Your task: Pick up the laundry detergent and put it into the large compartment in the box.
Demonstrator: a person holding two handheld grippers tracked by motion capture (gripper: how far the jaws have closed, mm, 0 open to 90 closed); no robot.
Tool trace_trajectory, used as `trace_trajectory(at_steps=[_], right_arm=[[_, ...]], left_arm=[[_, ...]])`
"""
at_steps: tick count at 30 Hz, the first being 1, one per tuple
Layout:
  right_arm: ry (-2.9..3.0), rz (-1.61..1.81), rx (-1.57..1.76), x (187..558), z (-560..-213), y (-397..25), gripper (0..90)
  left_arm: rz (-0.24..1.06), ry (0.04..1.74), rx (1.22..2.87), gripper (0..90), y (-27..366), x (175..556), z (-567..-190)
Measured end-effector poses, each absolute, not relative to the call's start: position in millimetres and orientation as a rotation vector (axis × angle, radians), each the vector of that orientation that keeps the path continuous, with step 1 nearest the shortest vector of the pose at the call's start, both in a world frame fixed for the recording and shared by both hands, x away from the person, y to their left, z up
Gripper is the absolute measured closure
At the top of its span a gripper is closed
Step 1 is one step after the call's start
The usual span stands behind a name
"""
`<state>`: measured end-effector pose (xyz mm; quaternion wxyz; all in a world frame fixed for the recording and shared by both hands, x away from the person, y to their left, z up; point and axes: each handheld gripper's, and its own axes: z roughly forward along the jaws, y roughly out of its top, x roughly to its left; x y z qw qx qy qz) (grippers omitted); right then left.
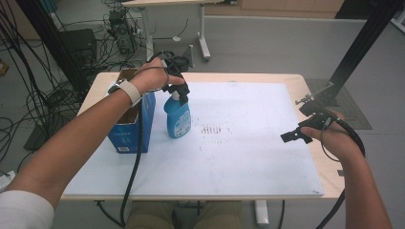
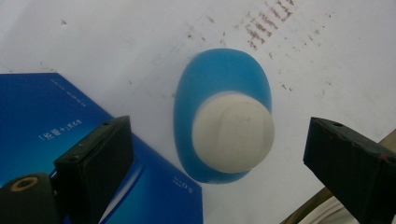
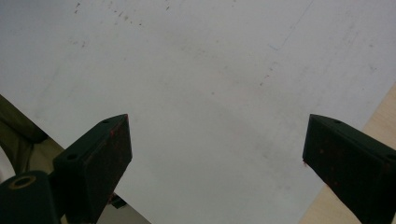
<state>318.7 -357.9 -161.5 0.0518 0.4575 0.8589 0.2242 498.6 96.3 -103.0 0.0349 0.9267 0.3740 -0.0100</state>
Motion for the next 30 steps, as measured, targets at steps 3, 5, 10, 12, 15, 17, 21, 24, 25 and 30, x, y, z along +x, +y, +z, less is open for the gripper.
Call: trace_trajectory(at_steps=[3,5,10,12,15,17,21,24,25,30], right_arm=[[2.612,0.685,1.392,318.7,-161.8,-357.7,8.0],[2.612,0.685,1.391,318.8,-161.9,-357.5,8.0],[2.611,0.687,1.391,318.5,-161.8,-357.7,8.0],[2.610,0.687,1.394,318.3,-162.0,-358.1,8.0],[2.611,0.684,1.394,318.5,-162.5,-358.3,8.0],[2.610,0.685,1.394,318.4,-162.5,-358.4,8.0],[2.611,0.685,1.391,318.7,-162.1,-357.7,8.0],[2.612,0.685,1.390,319.0,-162.2,-357.3,8.0],[2.612,0.685,1.390,319.0,-162.2,-357.3,8.0],[2.612,0.684,1.391,319.2,-162.0,-357.1,8.0]], left_arm=[[-0.032,1.149,2.849,9.0,96.0,498.7,-103.0],[-0.030,1.146,2.852,9.0,95.5,498.6,-103.1],[-0.031,1.152,2.847,8.9,95.5,498.6,-103.0],[-0.032,1.154,2.846,8.9,95.6,498.9,-103.5],[-0.031,1.155,2.846,8.9,95.9,499.1,-103.5],[-0.033,1.157,2.844,8.9,96.2,499.5,-103.5],[-0.032,1.158,2.845,9.0,96.0,499.5,-104.1],[-0.034,1.155,2.846,8.9,96.0,499.6,-104.2],[-0.032,1.155,2.848,8.9,95.9,499.6,-103.9],[-0.032,1.158,2.845,8.9,96.8,499.8,-104.1]])
